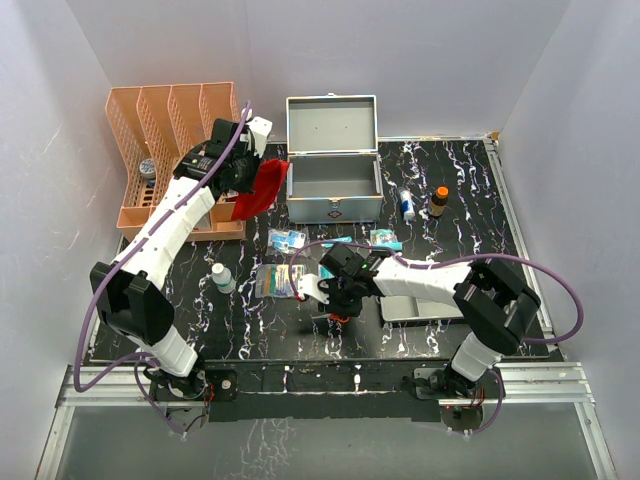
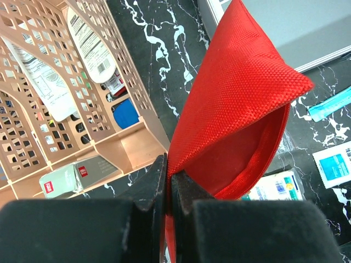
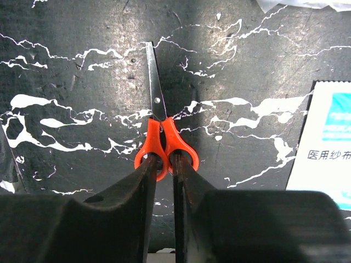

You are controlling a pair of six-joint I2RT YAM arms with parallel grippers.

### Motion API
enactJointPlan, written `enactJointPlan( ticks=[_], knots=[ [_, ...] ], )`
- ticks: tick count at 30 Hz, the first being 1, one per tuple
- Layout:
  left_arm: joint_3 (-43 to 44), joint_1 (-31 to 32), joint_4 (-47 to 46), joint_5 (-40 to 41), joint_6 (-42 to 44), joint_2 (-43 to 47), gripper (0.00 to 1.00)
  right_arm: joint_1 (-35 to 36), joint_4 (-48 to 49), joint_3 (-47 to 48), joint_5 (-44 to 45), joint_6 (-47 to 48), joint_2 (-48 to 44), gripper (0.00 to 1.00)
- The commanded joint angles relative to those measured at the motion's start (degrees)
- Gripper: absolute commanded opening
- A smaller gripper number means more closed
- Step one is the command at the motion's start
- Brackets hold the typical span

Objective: Organize the medicine kit
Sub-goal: Pick up the scissors from the corner of the board.

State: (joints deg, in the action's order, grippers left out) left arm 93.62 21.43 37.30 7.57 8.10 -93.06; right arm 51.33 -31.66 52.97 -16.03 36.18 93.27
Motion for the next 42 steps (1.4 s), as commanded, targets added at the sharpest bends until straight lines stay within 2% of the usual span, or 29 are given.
enactJointPlan(
  ticks=[1,11,18,22,25,27,42],
  knots=[
    [-0.79,-0.57,-0.82,-1.25,0.26,3.31,0.00,0.92,-0.56,-3.61,2.90,1.61,4.34,0.20],
    [-1.90,-0.99,-1.81,-2.16,0.26,3.62,0.00,1.71,-0.62,-4.28,4.11,1.00,4.73,0.32],
    [-2.43,-1.17,-1.99,-2.54,0.33,4.00,0.00,1.97,0.34,-4.34,4.94,0.74,5.75,0.32],
    [-2.82,-1.35,-2.19,-2.76,0.38,4.24,0.00,2.19,0.53,-4.62,4.96,0.31,6.13,0.26],
    [-2.92,-1.43,-2.36,-2.91,0.22,4.22,0.00,2.24,0.21,-4.72,4.41,-0.50,6.13,0.07],
    [-2.92,-1.56,-2.43,-2.92,0.15,4.23,0.00,2.28,-0.36,-4.63,3.99,-1.24,6.13,0.00],
    [-3.17,-1.71,-2.57,-3.18,-0.08,3.90,0.00,2.28,-1.58,0.53,-0.88,-8.47,3.81,0.00]
  ],
)
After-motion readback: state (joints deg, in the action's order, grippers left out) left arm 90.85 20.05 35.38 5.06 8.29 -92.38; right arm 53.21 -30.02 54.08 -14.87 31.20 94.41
